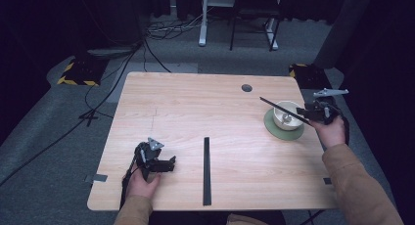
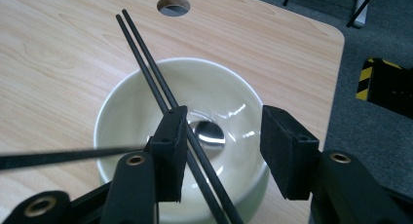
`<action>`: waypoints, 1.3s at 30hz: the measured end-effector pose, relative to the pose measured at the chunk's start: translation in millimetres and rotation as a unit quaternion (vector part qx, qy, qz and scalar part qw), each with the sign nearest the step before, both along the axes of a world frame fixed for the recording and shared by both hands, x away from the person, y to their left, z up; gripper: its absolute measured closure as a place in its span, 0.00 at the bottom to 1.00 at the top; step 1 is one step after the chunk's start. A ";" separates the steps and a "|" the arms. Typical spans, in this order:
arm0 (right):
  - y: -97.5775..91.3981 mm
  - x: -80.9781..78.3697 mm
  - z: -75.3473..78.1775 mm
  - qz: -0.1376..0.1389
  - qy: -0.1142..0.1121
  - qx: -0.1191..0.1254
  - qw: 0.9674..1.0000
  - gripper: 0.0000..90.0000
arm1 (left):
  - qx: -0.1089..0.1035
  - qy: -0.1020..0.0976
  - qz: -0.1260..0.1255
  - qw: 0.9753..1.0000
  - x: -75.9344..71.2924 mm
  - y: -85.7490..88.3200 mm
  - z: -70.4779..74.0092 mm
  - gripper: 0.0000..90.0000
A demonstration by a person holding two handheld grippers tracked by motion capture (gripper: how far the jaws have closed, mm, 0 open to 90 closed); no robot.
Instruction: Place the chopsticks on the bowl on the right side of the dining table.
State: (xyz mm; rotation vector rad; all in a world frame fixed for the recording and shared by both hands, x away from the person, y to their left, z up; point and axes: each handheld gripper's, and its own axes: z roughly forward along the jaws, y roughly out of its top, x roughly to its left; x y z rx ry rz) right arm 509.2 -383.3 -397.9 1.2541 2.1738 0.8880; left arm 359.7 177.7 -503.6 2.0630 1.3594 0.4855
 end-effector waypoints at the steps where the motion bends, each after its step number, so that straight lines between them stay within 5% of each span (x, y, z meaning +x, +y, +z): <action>1: 3.1 3.8 -1.2 -0.001 0.003 0.000 1.000 0.59 | 0.000 0.000 0.000 1.000 0.0 0.0 0.0 0.05; 8: 21.2 26.5 -11.6 -0.009 0.021 -0.017 1.000 0.59 | 0.000 0.000 0.000 1.000 0.0 -0.1 0.0 0.05; 18: 26.0 29.3 -19.1 -0.005 0.030 -0.023 0.999 0.59 | -0.001 0.001 0.002 1.000 -0.3 -0.3 0.0 0.05; 25: 27.5 21.4 -16.8 0.010 0.031 -0.019 0.999 0.59 | -0.002 0.002 0.001 1.000 -0.3 -0.5 -0.1 0.05; 30: 24.8 9.3 -7.5 0.014 0.009 -0.009 1.000 0.58 | -0.002 0.002 0.001 1.000 -0.3 -0.4 -0.1 0.05; 39: -7.7 -22.6 5.9 0.012 -0.014 0.005 1.000 0.56 | -0.002 0.002 0.001 1.000 -0.3 -0.5 -0.1 0.05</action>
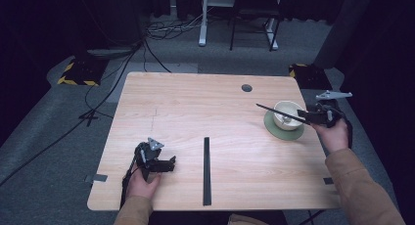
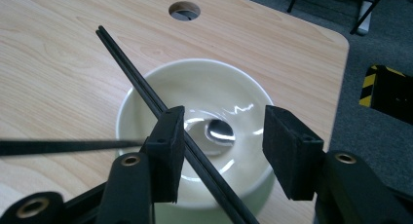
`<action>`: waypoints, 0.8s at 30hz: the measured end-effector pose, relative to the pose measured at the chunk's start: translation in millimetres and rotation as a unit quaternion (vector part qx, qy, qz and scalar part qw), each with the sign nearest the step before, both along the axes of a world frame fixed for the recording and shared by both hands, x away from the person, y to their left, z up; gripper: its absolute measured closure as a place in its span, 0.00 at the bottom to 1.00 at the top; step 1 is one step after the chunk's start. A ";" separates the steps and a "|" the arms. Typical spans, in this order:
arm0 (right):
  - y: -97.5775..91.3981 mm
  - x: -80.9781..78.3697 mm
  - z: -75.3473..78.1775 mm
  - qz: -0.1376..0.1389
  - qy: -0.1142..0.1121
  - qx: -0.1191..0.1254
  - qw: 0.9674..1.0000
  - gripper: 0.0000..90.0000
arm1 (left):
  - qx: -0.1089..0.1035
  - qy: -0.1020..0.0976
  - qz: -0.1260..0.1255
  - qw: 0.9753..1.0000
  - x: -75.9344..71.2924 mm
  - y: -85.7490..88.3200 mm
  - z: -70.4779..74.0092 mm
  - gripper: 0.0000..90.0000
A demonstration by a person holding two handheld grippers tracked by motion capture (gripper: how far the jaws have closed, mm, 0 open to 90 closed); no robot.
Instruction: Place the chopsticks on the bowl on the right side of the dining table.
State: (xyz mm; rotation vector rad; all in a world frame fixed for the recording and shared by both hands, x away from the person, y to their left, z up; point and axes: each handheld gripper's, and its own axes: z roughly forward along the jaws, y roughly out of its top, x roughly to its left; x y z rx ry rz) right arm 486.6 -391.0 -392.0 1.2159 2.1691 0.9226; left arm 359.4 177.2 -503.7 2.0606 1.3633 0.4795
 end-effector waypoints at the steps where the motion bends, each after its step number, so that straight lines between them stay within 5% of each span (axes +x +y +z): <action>1: -4.0 -3.2 -0.2 -0.003 -0.001 0.003 1.000 0.55 | 0.000 0.000 0.000 1.000 0.0 0.0 0.0 0.05; 11: -29.1 -18.9 -18.0 -0.016 0.014 -0.015 1.000 0.51 | 0.000 0.000 0.000 1.000 0.0 0.0 0.0 0.05; 24: -46.3 -6.4 -30.9 -0.052 0.025 -0.023 0.998 0.51 | 0.000 0.000 0.000 1.000 0.0 0.0 0.0 0.05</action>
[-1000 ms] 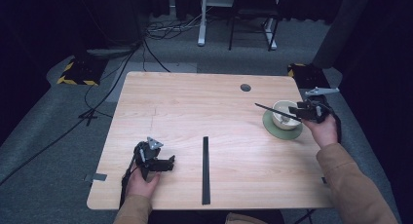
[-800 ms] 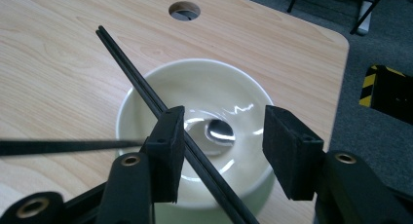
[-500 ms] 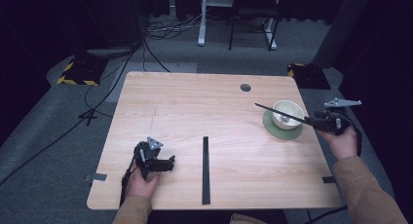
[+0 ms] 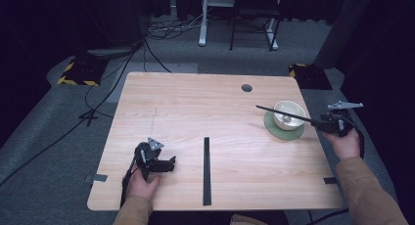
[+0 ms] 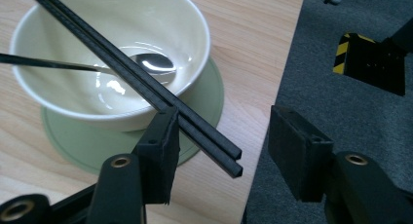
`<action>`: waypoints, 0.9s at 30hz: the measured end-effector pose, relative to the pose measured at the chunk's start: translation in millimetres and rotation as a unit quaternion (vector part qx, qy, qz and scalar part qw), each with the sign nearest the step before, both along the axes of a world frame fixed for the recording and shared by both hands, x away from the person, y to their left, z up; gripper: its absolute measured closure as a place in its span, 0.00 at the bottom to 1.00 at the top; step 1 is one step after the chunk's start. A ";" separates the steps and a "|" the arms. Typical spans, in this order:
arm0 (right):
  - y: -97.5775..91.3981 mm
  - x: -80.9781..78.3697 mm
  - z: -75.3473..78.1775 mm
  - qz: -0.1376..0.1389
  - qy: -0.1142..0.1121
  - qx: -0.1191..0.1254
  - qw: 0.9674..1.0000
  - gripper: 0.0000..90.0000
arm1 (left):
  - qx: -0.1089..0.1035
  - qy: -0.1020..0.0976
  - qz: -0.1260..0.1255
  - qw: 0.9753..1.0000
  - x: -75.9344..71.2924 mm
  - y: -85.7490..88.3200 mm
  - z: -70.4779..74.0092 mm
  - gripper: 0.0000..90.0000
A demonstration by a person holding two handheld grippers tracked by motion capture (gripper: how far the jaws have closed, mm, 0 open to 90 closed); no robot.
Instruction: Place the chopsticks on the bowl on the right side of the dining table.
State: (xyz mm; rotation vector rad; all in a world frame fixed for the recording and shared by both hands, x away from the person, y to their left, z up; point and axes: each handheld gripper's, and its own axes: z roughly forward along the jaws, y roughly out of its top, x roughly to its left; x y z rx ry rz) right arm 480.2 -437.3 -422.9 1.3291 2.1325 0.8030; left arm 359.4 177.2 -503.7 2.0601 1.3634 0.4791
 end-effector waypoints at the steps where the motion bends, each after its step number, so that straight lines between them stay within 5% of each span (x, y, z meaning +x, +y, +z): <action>1: -1.3 1.9 -0.5 -0.002 0.000 0.000 1.000 0.51 | 0.000 0.000 0.000 1.000 0.0 0.0 0.0 0.05; 11: -9.7 21.9 -6.1 -0.026 0.005 0.005 1.000 0.51 | 0.000 -0.001 0.004 1.000 -0.4 -0.3 0.0 0.05; 19: -13.4 18.0 3.2 -0.024 -0.015 0.013 1.000 0.51 | 0.001 0.001 0.003 1.000 -0.4 -0.1 0.3 0.05; 27: -34.4 18.3 9.8 -0.079 -0.025 0.025 0.996 0.52 | 0.001 0.001 0.003 1.000 -0.4 -0.2 0.3 0.05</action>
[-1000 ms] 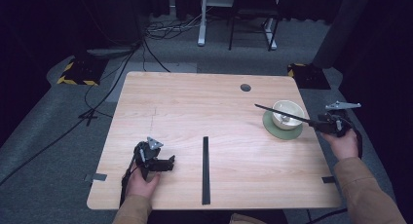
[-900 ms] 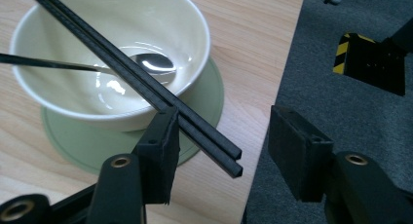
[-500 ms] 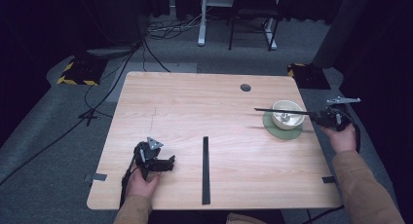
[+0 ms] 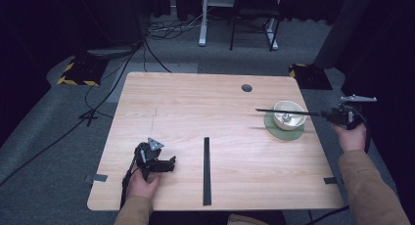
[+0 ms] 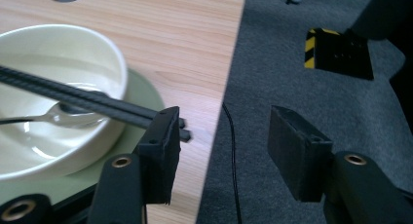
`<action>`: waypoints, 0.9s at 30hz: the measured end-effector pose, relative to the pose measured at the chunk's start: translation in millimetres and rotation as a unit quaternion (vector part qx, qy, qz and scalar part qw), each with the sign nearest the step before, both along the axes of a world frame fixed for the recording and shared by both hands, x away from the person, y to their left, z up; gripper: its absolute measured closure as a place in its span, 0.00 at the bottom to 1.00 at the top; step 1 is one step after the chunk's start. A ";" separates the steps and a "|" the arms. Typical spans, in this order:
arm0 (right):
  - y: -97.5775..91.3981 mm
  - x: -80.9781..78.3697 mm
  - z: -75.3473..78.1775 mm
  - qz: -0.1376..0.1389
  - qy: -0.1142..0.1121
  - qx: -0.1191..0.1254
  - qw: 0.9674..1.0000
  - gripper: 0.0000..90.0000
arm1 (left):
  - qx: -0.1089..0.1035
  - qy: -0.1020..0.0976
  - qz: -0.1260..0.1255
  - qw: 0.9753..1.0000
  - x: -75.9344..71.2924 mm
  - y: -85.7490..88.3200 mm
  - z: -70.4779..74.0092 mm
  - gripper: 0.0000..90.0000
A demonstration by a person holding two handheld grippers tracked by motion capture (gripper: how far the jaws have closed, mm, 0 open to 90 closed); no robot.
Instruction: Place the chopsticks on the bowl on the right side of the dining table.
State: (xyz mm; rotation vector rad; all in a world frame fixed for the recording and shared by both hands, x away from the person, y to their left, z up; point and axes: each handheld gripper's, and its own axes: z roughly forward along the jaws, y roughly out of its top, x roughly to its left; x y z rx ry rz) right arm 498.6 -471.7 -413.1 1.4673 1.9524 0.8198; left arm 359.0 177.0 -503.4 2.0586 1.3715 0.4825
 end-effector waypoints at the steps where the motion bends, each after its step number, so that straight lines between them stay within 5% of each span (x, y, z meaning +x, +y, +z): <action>1: -2.6 1.2 -2.3 -0.011 0.000 0.004 1.000 0.53 | 0.000 0.000 0.000 1.000 0.0 0.0 0.0 0.05; 10: -1.8 6.0 -10.4 -0.035 0.010 0.005 0.999 0.53 | 0.000 0.000 0.000 1.000 0.0 0.0 0.0 0.05; 27: 6.5 10.8 -14.5 -0.033 0.016 0.008 0.999 0.53 | 0.000 -0.001 0.001 1.000 -0.1 -0.2 -0.2 0.05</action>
